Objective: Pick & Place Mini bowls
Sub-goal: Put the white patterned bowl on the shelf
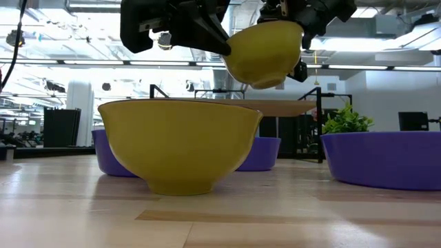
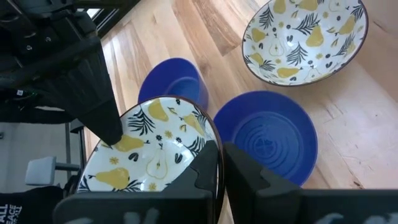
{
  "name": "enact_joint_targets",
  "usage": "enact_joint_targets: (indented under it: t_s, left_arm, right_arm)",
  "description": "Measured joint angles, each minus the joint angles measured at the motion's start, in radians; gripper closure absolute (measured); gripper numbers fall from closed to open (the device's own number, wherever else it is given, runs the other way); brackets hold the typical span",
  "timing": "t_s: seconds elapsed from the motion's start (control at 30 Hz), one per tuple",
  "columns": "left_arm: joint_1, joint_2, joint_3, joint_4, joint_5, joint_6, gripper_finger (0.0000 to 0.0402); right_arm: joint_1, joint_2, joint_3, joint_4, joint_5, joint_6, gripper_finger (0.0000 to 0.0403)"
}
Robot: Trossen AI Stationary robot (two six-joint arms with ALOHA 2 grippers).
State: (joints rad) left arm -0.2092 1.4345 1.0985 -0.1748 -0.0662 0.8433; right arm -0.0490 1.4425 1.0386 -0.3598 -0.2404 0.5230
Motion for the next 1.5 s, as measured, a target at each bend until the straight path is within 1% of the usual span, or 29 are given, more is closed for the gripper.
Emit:
enact_joint_targets:
  t_s: [0.67,0.77,0.97,1.07,1.2,1.5]
  left_arm:
    - [0.001,0.000,0.000,0.000,-0.003,-0.010,0.0385]
    - [0.001,0.000,0.000,-0.002,-0.004,-0.012,0.0385]
    - [0.002,0.000,-0.001,-0.005,-0.010,-0.018,0.0385]
    - [0.003,0.000,-0.001,-0.005,-0.010,-0.018,0.0385]
    - [0.003,0.000,-0.001,-0.006,-0.010,-0.018,0.0385]
    - [0.005,0.000,-0.001,-0.007,-0.016,-0.025,0.0386]
  right_arm:
    - [0.000,0.000,0.000,-0.003,0.001,-0.008,0.0389]
    - [0.001,-0.001,0.000,-0.003,0.001,-0.011,0.0374]
    - [0.001,-0.001,0.000,-0.006,0.000,-0.011,0.0326]
    - [0.001,-0.001,0.000,-0.006,0.000,-0.011,0.0311]
    - [0.001,-0.001,0.000,-0.004,0.001,-0.010,0.0304]
    - [-0.038,-0.001,0.000,-0.001,-0.005,-0.009,0.0305]
